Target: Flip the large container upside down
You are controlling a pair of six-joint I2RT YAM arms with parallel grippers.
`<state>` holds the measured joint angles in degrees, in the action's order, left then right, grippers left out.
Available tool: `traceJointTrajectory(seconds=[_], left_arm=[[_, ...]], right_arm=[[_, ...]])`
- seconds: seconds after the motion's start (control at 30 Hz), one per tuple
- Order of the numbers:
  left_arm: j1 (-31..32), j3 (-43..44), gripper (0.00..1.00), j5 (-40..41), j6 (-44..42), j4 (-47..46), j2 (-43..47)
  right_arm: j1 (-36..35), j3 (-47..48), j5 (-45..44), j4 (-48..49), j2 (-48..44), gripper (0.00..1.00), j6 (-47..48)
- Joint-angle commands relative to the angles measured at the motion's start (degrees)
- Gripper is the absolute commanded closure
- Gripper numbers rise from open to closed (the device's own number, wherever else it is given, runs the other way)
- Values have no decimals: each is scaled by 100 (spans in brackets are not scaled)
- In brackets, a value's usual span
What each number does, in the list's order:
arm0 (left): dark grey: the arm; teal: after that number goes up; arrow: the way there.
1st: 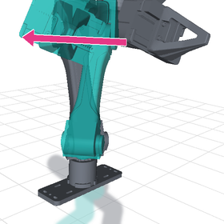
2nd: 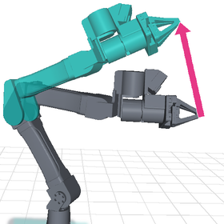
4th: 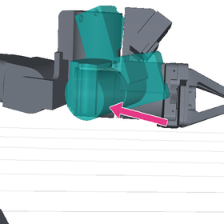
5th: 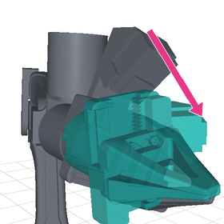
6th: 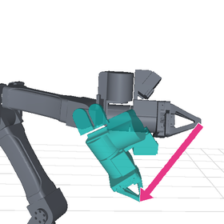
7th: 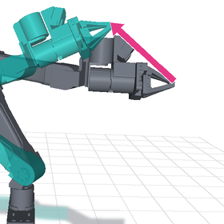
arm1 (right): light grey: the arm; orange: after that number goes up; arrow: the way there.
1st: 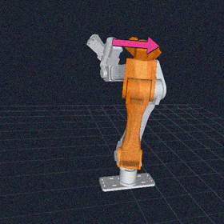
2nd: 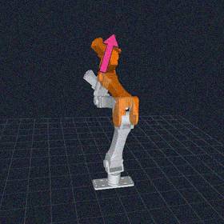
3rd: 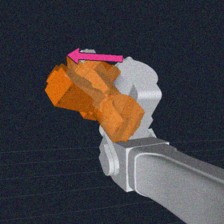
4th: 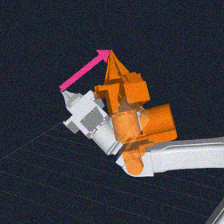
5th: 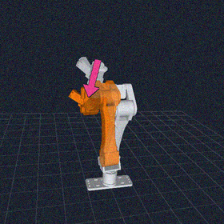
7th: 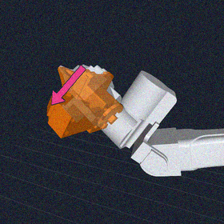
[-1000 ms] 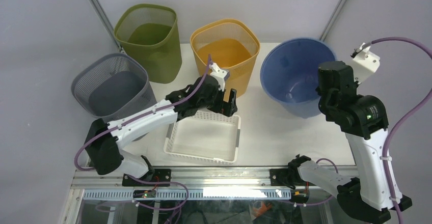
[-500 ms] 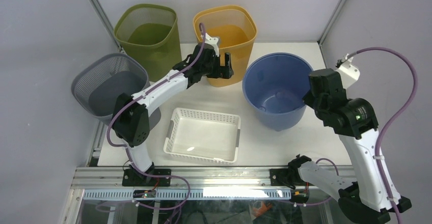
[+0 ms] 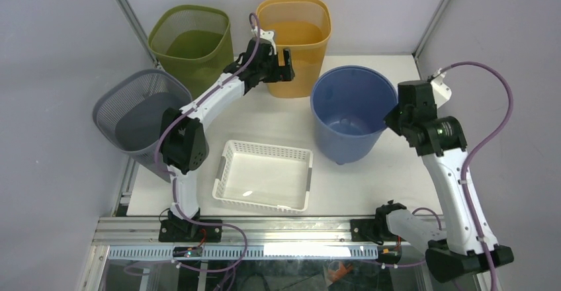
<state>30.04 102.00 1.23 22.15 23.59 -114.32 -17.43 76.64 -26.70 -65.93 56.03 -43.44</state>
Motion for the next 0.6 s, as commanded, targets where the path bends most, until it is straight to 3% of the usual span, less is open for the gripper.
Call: traceJointTrajectory(seconds=[0.0, 0.07, 0.13, 0.17, 0.3, 0.37, 0.4, 0.57], left_arm=[[37, 201, 1, -302, 135, 70, 409], [37, 2, 1, -325, 124, 119, 819], [44, -229, 1, -524, 108, 178, 1210], [66, -349, 1, -643, 99, 207, 1426], [133, -994, 1, -850, 199, 321, 2185], [148, -1459, 1, -974, 309, 332, 2558], [158, -1677, 1, -1009, 371, 330, 2733], [164, -2554, 1, -1030, 556, 326, 3582]], right_arm=[[1220, 51, 1242, 1179, 342, 58, 351], [1503, 107, 1406, 1231, 371, 25, 527], [1547, 320, 1336, 1218, 332, 6, 811], [1542, 528, 1314, 1108, 345, 2, 963], [1549, 1637, 1450, 517, 606, 0, 1486], [1460, 2032, 2011, 510, 720, 1, 1976], [1244, 2237, 2158, 471, 809, 1, 2196], [-784, 2676, 796, 410, 1272, 1, 2329]])
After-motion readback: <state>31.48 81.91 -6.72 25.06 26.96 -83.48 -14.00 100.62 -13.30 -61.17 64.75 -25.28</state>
